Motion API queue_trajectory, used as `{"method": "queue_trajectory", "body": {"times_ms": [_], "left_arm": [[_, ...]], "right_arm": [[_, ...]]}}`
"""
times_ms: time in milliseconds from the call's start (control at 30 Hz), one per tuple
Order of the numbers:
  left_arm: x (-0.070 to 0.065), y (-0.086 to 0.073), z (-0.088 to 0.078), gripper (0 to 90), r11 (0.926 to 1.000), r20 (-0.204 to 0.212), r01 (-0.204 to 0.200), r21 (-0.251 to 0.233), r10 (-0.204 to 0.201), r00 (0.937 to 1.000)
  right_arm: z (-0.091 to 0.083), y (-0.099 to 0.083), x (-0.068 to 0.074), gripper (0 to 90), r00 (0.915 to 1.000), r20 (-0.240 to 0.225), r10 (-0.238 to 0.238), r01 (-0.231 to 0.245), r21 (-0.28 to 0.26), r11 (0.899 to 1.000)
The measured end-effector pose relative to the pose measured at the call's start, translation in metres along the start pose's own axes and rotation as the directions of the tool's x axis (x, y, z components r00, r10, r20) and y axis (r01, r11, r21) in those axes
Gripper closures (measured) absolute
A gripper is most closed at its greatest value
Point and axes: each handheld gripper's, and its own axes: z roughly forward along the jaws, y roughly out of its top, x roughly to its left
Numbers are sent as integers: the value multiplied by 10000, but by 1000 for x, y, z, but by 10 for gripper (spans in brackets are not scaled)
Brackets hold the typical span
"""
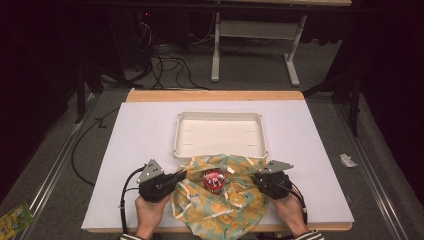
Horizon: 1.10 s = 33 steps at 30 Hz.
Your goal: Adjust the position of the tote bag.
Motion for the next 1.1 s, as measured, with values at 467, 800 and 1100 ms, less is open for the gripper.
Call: {"method": "queue_trajectory", "body": {"times_ms": [467,800,1100], "left_arm": [[16,4,3,893,9994,-646,-73,329,94,9979],[23,1,6,893,9981,-996,-34,614,95,9950],[23,-6,9,892,9970,-900,118,766,-49,9959]], "right_arm": [[-7,-9,-28,810,9966,547,610,-622,204,9979],[-9,-20,-42,817,9915,965,873,-913,374,9951],[-8,-26,-46,808,9913,868,990,-1029,409,9939]]}}
